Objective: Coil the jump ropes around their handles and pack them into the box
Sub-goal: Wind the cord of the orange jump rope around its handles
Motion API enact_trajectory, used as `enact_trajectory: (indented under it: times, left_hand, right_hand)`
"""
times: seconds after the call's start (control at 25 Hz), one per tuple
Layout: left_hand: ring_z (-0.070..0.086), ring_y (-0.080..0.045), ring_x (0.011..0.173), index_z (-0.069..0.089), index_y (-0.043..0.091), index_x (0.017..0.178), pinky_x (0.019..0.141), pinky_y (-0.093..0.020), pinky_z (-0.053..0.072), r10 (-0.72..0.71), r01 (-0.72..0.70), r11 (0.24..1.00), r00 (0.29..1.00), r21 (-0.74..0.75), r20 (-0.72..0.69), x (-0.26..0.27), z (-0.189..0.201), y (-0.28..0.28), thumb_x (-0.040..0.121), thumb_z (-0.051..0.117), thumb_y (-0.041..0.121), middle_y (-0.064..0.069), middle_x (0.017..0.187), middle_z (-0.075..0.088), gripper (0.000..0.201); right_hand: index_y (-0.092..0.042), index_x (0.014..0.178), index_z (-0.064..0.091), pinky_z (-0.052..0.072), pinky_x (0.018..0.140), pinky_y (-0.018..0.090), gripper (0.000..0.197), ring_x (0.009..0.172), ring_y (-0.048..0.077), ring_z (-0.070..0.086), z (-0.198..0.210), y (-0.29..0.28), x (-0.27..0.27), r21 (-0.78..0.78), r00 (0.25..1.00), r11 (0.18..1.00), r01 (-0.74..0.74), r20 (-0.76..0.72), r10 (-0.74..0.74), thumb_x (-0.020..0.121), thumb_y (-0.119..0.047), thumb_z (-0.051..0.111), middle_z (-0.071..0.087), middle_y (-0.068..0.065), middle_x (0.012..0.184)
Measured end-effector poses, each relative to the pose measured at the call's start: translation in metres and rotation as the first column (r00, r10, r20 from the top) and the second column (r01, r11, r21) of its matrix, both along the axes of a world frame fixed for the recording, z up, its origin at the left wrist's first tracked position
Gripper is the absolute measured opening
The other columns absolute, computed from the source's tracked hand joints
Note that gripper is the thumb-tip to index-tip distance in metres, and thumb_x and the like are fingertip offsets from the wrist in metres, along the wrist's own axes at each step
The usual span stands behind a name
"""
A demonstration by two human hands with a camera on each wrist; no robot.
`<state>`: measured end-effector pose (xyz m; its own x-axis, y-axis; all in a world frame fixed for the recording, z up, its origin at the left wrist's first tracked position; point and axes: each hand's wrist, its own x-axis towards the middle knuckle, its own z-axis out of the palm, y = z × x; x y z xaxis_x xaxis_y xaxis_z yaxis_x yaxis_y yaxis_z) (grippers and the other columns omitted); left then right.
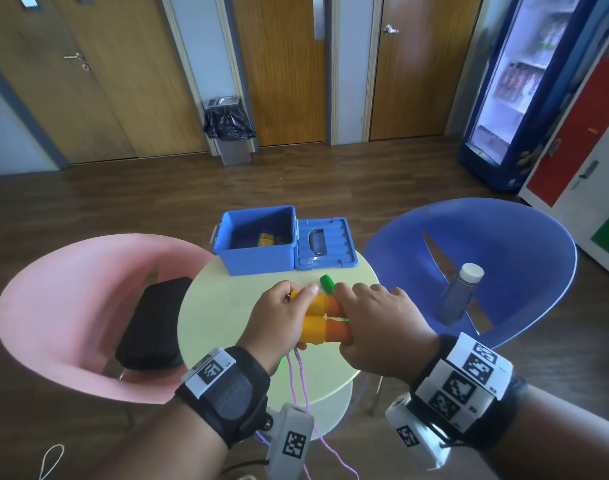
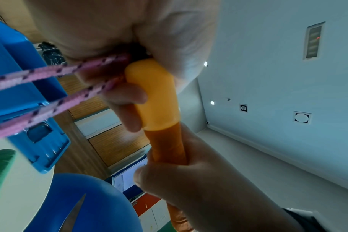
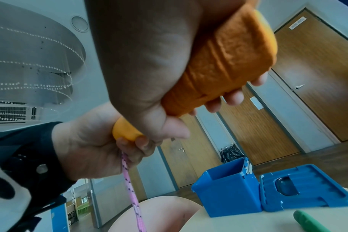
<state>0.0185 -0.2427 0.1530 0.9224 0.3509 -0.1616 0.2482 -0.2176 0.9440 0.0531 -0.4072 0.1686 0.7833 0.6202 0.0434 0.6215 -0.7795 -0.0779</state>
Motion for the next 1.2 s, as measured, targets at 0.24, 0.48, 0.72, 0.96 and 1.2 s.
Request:
enact_trajectory:
  times: [0.24,0.48,0.72,0.96,1.2]
  left_hand:
    - [0.062,-0.028,0.058,0.055,0.013,0.074,0.047,-0.03,0.047,0.034,-0.033,0.999,0.999,-0.044,0.023,0.001,0.001,0.0,0.092,0.062,0.038,-0.008,0.074,0.059,0.031]
    - [0.061,-0.028,0.057,0.054,0.017,0.071,0.047,-0.029,0.046,0.035,-0.034,0.997,0.999,-0.074,0.008,0.0,-0.002,0.001,0.09,0.063,0.041,-0.007,0.072,0.057,0.032]
    - [0.063,-0.029,0.06,0.064,0.016,0.091,0.047,-0.029,0.043,-0.051,0.043,0.979,0.998,-0.198,-0.033,-0.004,-0.005,0.003,0.097,0.053,0.047,-0.01,0.078,0.063,0.033]
    - [0.014,-0.024,0.059,0.057,0.009,0.077,0.055,-0.035,0.013,-0.118,0.167,0.95,0.975,-0.265,0.19,-0.014,0.009,0.005,0.107,0.035,0.028,0.0,0.056,0.022,0.042]
    - [0.044,-0.022,0.062,0.061,0.013,0.082,0.06,-0.038,0.039,-0.217,0.239,0.966,0.957,-0.096,0.193,-0.008,0.002,-0.008,0.088,0.049,0.058,-0.009,0.067,0.05,0.047]
  right_hand:
    - [-0.025,0.094,0.044,0.044,0.071,0.034,0.034,0.073,0.021,0.051,0.0,-0.003,0.001,0.074,0.999,0.997,0.015,0.047,-0.018,0.068,-0.045,0.055,0.053,-0.006,0.085]
    - [-0.024,0.098,0.048,0.047,0.073,0.036,0.04,0.075,0.021,0.054,-0.001,-0.008,-0.002,0.033,0.999,0.999,0.017,0.037,-0.019,0.07,-0.052,0.055,0.054,-0.006,0.087]
    - [-0.027,0.091,0.036,0.038,0.062,0.03,0.023,0.069,0.02,0.051,0.006,-0.006,-0.002,0.003,0.985,0.993,0.118,-0.13,-0.117,0.079,-0.037,0.053,0.056,-0.008,0.082]
    - [-0.01,0.089,0.048,0.034,0.047,0.026,0.031,0.047,0.019,0.039,-0.002,-0.005,0.005,0.471,0.441,0.513,0.718,-0.877,0.189,0.06,-0.013,0.06,0.043,0.006,0.063]
    - [-0.007,0.121,0.055,0.04,0.056,0.032,0.058,0.054,0.019,0.041,0.017,0.004,0.001,0.367,0.016,0.171,0.914,-0.454,0.891,0.063,-0.013,0.058,0.039,0.006,0.07]
